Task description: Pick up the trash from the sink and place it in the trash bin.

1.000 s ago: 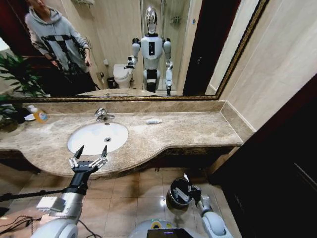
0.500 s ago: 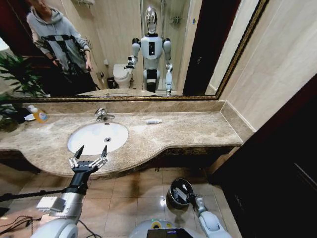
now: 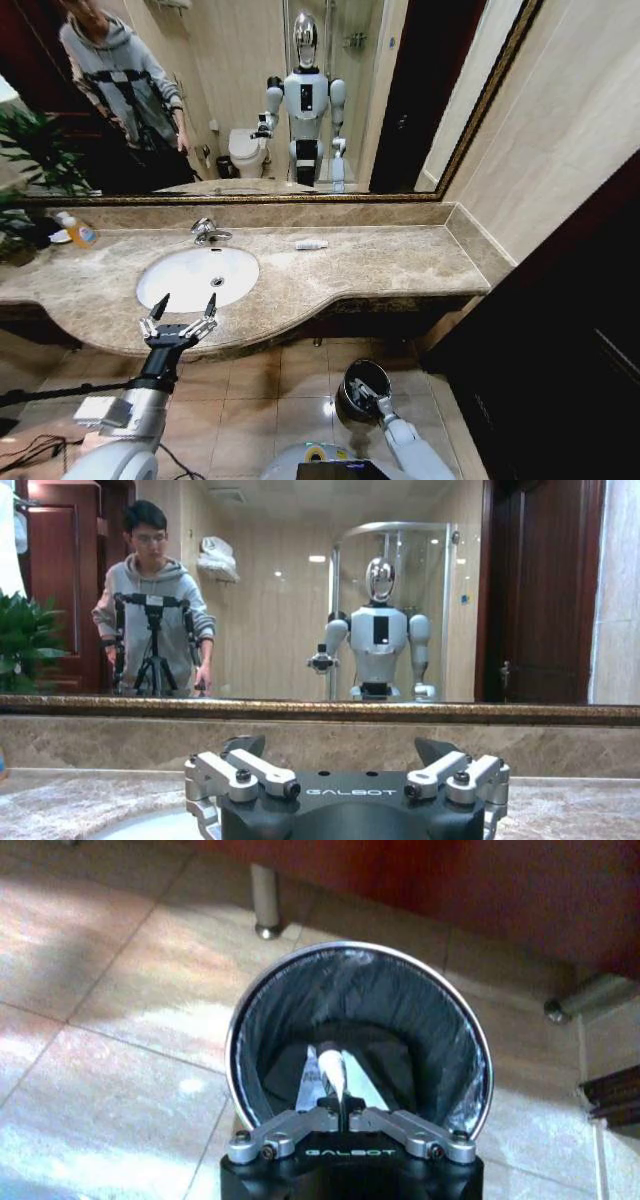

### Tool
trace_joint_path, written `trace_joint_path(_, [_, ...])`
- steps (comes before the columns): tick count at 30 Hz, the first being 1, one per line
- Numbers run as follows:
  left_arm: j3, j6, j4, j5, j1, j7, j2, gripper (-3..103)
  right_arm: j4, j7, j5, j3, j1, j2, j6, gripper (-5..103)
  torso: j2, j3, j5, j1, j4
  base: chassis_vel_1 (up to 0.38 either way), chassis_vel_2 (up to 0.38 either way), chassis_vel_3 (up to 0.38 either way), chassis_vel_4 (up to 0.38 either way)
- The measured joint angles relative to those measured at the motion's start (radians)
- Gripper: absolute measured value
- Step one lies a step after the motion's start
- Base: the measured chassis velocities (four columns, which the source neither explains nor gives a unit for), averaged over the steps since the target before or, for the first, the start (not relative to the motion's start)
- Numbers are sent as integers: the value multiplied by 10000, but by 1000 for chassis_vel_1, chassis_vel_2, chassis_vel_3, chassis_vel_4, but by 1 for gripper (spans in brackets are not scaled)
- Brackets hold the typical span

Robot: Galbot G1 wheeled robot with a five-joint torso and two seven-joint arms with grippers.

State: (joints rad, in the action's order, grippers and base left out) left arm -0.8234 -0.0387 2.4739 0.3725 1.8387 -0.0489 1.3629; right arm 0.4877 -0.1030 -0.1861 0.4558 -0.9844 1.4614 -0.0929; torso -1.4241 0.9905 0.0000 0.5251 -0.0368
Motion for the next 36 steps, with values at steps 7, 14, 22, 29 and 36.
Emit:
trace_joint_path(7, [0, 0, 0, 0, 0, 0, 0, 100, -673, 41, -137, 1, 529, 23, 31, 2, 0, 0, 0, 0, 0, 0, 0, 0, 0])
trace_joint_path(14, [0, 0, 0, 0, 0, 0, 0, 100, -716, 37, -160, -30, 598, 20, 60, 28, 0, 0, 0, 0, 0, 0, 0, 0, 0])
trace_joint_path(22, [0, 0, 0, 0, 0, 0, 0, 100, -540, 13, -217, -41, 482, 46, 69, 56, 0, -1, 0, 0, 0, 0, 0, 0, 0])
trace_joint_path(29, [-1, 0, 0, 0, 0, 0, 0, 100, -179, 35, -265, -35, 238, 61, 80, 78, 0, -1, 1, 0, 0, 0, 0, 0, 0])
trace_joint_path(36, [0, 0, 0, 0, 0, 0, 0, 100, 1516, 472, 156, -37, -711, -137, -16, 100, 0, -1, 3, 0, 0, 0, 0, 0, 0])
